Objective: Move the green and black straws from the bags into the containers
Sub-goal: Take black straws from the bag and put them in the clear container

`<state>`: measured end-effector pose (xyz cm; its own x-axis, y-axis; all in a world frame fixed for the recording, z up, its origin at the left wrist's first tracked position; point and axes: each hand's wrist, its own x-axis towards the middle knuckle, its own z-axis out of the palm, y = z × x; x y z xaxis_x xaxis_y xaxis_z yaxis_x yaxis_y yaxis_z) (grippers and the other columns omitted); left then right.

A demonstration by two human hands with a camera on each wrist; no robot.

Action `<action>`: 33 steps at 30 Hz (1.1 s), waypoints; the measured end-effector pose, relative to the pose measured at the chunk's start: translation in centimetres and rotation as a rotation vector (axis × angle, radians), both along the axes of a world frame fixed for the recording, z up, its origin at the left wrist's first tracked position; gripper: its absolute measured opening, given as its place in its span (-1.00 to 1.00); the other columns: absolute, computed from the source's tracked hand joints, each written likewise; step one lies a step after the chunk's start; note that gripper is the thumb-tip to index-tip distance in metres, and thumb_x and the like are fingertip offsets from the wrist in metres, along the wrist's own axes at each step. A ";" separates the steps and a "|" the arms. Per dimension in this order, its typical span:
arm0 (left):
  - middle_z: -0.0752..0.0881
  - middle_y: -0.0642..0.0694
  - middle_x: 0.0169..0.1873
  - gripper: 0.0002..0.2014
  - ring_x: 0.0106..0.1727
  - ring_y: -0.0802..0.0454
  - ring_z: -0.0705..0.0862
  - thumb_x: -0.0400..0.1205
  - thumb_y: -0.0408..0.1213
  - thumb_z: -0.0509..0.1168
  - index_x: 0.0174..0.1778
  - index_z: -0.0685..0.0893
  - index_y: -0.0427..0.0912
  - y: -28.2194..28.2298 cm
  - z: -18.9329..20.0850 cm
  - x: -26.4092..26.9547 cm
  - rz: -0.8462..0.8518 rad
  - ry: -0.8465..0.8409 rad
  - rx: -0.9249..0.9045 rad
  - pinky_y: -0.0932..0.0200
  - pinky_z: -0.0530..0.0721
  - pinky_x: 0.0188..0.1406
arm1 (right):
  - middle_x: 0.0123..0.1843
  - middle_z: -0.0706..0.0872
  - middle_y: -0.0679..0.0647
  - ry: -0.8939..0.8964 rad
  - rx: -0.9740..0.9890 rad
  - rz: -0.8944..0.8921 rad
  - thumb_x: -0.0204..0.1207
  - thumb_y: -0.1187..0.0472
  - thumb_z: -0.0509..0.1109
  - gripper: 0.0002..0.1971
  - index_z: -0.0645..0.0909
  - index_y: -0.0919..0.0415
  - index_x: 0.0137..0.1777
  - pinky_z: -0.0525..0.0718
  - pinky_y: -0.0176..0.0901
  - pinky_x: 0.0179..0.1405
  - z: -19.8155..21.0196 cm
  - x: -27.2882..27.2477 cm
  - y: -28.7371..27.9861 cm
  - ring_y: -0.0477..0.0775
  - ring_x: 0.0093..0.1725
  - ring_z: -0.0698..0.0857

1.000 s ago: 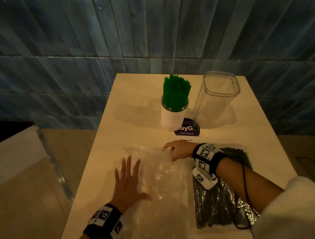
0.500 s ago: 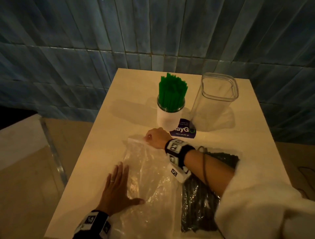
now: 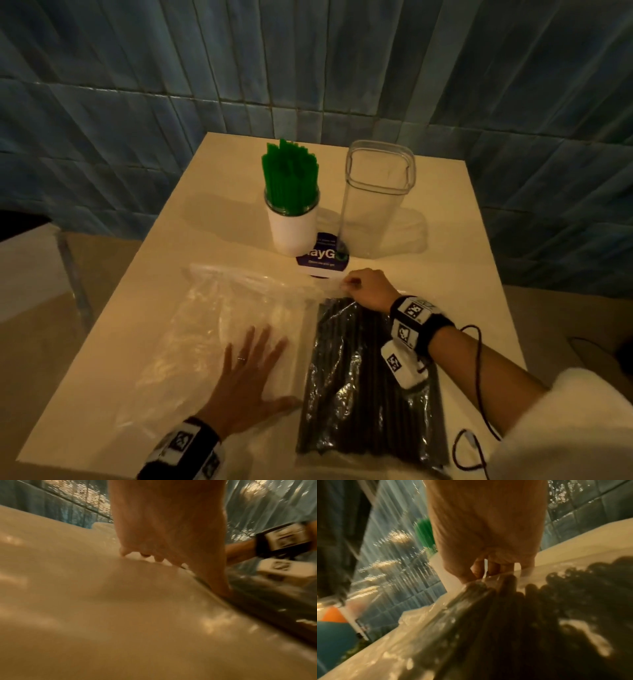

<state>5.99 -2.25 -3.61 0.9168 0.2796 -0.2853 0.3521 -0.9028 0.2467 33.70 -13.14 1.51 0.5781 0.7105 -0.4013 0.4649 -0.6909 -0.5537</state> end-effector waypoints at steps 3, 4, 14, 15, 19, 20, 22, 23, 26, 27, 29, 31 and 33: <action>-0.38 -0.12 0.59 0.19 0.54 -0.07 -0.50 0.15 0.72 0.01 0.59 -0.27 0.18 0.4 -0.9 0.3 0.057 0.076 0.024 -0.48 -0.29 0.44 | 0.10 0.74 0.10 0.047 0.139 -0.012 0.58 0.16 0.34 -0.84 0.69 0.18 0.06 0.51 -0.23 0.12 1.5 -0.6 -1.4 0.05 0.10 0.66; -0.47 -0.09 0.55 0.24 0.53 -0.10 -0.52 0.10 0.72 0.04 0.57 -0.34 0.19 0.6 -0.7 0.7 0.059 0.134 0.009 -0.44 -0.33 0.42 | 0.08 0.73 0.09 0.050 0.170 0.000 0.58 0.16 0.34 -0.85 0.67 0.18 0.06 0.53 -0.22 0.11 2.2 -0.9 -1.8 0.03 0.08 0.65; 0.58 -0.06 0.31 -0.51 0.26 0.07 0.56 0.65 0.12 0.13 0.40 0.53 -0.10 -2.4 7.5 9.6 0.452 -0.394 -0.444 0.09 0.51 0.31 | -0.06 0.63 0.02 -0.092 0.250 0.172 0.60 0.10 0.32 -0.83 0.68 0.11 0.08 0.46 -0.28 -0.10 4.1 -2.2 -2.7 -0.07 -0.14 0.54; 0.58 -0.06 0.33 -0.55 0.26 0.06 0.57 0.67 0.04 0.14 0.42 0.51 -0.10 -2.8 7.6 10.4 0.495 -0.323 -0.535 0.16 0.50 0.27 | -0.02 0.62 0.03 -0.090 0.213 0.176 0.60 0.08 0.31 -0.81 0.67 0.11 0.10 0.45 -0.29 -0.06 3.8 -2.2 -2.6 -0.07 -0.09 0.54; 0.76 0.08 -0.08 -0.84 -0.08 0.23 0.72 0.64 -0.08 0.26 0.07 0.68 0.03 -3.2 6.9 12.1 0.504 -0.379 -0.669 0.06 0.69 0.13 | 0.09 0.71 0.05 -0.022 0.215 0.168 0.61 -0.06 0.28 -0.72 0.65 0.08 0.15 0.53 -0.19 0.04 3.4 -2.7 -2.6 -0.01 0.05 0.63; 0.79 0.09 -0.19 -0.90 -0.17 0.24 0.74 0.61 -0.09 0.30 -0.04 0.70 0.05 -3.2 6.8 12.1 0.519 -0.418 -0.671 0.05 0.72 0.05 | 0.08 0.73 0.03 0.009 0.245 0.160 0.59 -0.07 0.30 -0.72 0.65 0.07 0.14 0.54 -0.20 0.03 3.6 -2.8 -2.7 -0.03 0.04 0.64; 0.80 0.08 -0.28 -0.92 -0.25 0.26 0.75 0.55 -0.09 0.37 -0.15 0.72 0.03 -3.1 6.8 12.0 0.542 -0.481 -0.676 0.21 0.71 -0.09 | 0.01 0.74 -0.04 0.057 0.323 0.149 0.54 -0.09 0.36 -0.73 0.69 0.03 0.11 0.54 -0.27 -0.04 4.1 -3.0 -3.0 -0.13 -0.03 0.65; 0.79 0.08 -0.29 -0.91 -0.26 0.26 0.74 0.54 -0.09 0.38 -0.18 0.72 -0.01 -3.1 6.9 11.8 0.551 -0.519 -0.681 0.29 0.67 -0.15 | -0.02 0.75 -0.08 0.068 0.365 0.142 0.52 -0.09 0.38 -0.74 0.71 0.00 0.10 0.53 -0.32 -0.08 4.3 -3.1 -3.2 -0.20 -0.07 0.64; 0.78 0.02 -0.37 -0.89 -0.28 0.19 0.74 0.56 -0.21 0.35 -0.26 0.70 -0.10 -3.2 7.7 11.5 0.580 -0.631 -0.803 0.35 0.66 -0.19 | -0.07 0.75 -0.17 0.058 0.440 0.118 0.48 -0.04 0.44 -0.75 0.73 -0.06 0.13 0.47 -0.50 -0.22 4.7 -3.6 -3.6 -0.33 -0.19 0.60; 0.77 -0.01 -0.38 -0.87 -0.28 0.16 0.73 0.58 -0.25 0.32 -0.28 0.69 -0.12 -3.3 8.0 11.4 0.579 -0.655 -0.857 0.32 0.68 -0.18 | -0.07 0.75 -0.18 0.047 0.454 0.107 0.47 -0.05 0.44 -0.73 0.73 -0.06 0.14 0.48 -0.50 -0.24 4.8 -3.9 -3.7 -0.32 -0.21 0.59; 0.75 -0.12 -0.35 -0.83 -0.28 0.10 0.72 0.62 -0.28 0.26 -0.25 0.68 -0.17 -3.5 8.8 11.1 0.557 -0.686 -0.943 0.25 0.72 -0.18 | -0.02 0.78 -0.17 0.007 0.494 0.085 0.45 -0.13 0.42 -0.69 0.73 -0.07 0.14 0.58 -0.35 -0.20 5.3 -4.4 -3.8 -0.20 -0.20 0.62; 0.74 -0.18 -0.31 -0.80 -0.27 0.04 0.72 0.64 -0.25 0.20 -0.19 0.69 -0.20 -3.5 9.4 10.9 0.517 -0.709 -0.981 0.24 0.72 -0.22 | -0.02 0.80 -0.14 -0.032 0.535 0.068 0.45 -0.14 0.40 -0.69 0.74 -0.05 0.10 0.63 -0.24 -0.16 5.9 -4.9 -3.8 -0.16 -0.18 0.65; 0.73 -0.07 -0.34 -0.79 -0.28 0.01 0.71 0.61 -0.17 0.18 -0.16 0.68 -0.17 -3.5 9.8 10.7 0.452 -0.738 -0.966 0.21 0.73 -0.24 | -0.05 0.80 -0.12 -0.045 0.568 0.063 0.46 -0.15 0.37 -0.68 0.75 0.00 0.06 0.67 -0.21 -0.10 6.5 -5.2 -3.7 -0.14 -0.13 0.70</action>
